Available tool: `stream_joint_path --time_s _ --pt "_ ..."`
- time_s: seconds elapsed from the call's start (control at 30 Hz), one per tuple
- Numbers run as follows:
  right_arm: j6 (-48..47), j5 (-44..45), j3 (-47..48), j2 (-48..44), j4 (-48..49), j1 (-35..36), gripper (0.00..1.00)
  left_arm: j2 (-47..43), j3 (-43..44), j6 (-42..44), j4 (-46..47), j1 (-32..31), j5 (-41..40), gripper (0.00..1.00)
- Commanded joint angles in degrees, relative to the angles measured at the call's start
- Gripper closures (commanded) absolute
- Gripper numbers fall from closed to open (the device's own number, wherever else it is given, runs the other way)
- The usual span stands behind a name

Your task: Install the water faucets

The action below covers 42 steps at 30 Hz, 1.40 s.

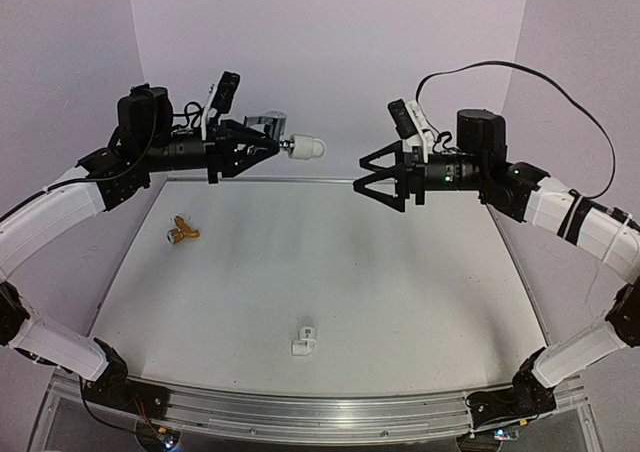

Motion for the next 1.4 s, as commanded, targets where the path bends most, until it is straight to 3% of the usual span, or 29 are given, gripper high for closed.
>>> stream_joint_path --time_s 0.0,0.13,0.33,0.77,1.07,1.2,1.27,1.37 --pt "-11.18 1.00 0.35 -1.79 -0.27 1.87 0.02 0.89 3.87 -42.89 12.78 -0.06 7.80 1.00" --pt "-14.88 4.93 1.02 -1.42 0.25 6.32 0.02 2.78 3.60 -52.57 13.85 -0.07 7.10 1.00" --pt "-14.07 10.77 3.93 1.34 1.21 8.23 0.02 3.33 -0.39 -58.83 17.81 -0.21 7.15 1.00" --pt "-9.19 8.00 8.03 6.51 5.93 8.67 0.15 2.06 -4.53 -59.93 21.10 -2.26 8.95 1.00" --pt "-10.03 13.34 5.59 4.88 6.39 8.67 0.03 0.55 -5.94 -60.01 21.14 -2.26 8.74 1.00" --pt "-10.26 12.76 6.58 5.64 6.39 8.66 0.02 0.26 -6.59 -60.34 21.27 -2.29 8.84 1.00" --pt "-10.24 9.32 7.30 6.40 6.42 8.67 0.06 0.11 -6.71 -60.37 21.28 -2.27 8.83 1.00" --pt "-9.93 2.70 8.56 7.71 6.39 8.67 0.19 0.09 -6.75 -60.43 21.35 -2.27 8.74 1.00"
